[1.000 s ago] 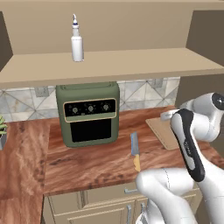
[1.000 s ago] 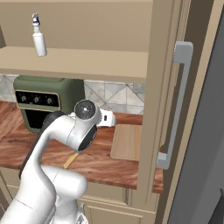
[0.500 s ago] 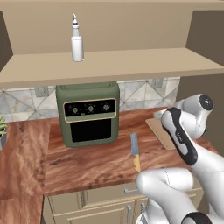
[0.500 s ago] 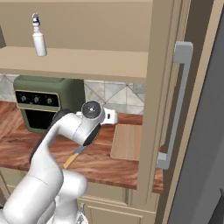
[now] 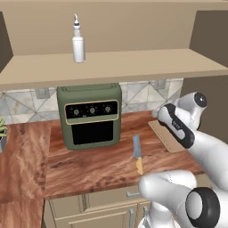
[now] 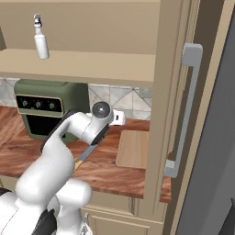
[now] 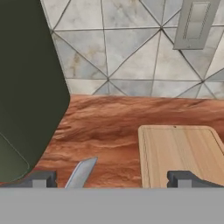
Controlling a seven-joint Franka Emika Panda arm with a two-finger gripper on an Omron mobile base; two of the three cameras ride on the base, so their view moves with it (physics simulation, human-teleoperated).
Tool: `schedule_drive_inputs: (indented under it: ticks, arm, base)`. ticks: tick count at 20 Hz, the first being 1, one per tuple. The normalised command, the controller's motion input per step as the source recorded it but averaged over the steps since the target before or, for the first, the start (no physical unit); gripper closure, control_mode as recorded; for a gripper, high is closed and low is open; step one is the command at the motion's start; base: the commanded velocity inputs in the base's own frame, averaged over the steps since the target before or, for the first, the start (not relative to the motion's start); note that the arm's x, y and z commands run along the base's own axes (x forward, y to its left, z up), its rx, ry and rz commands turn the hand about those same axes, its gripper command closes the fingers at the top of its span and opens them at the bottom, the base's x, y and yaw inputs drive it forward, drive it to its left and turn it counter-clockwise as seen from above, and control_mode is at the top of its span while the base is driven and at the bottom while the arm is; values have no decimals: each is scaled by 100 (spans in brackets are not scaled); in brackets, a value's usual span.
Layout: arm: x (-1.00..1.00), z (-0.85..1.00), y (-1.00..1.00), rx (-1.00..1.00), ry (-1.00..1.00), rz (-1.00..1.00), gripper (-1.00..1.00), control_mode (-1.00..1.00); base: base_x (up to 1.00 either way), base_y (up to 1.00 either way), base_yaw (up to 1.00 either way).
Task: Move the cutting board and knife to the sink. Then move spray from the cabinet to the counter.
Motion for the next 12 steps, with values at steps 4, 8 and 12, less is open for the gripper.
schedule_drive_inputs:
  ticks: [4,8,12]
  arm:
    - [46,-14,-11,1,4,0,-100,-100]
    - [48,0,-23,6,14,0,-100,-100]
    - [37,0,-7,2,13,0,-100,-100]
  base:
    - [0,0,0]
    - [0,0,0]
    - [0,0,0]
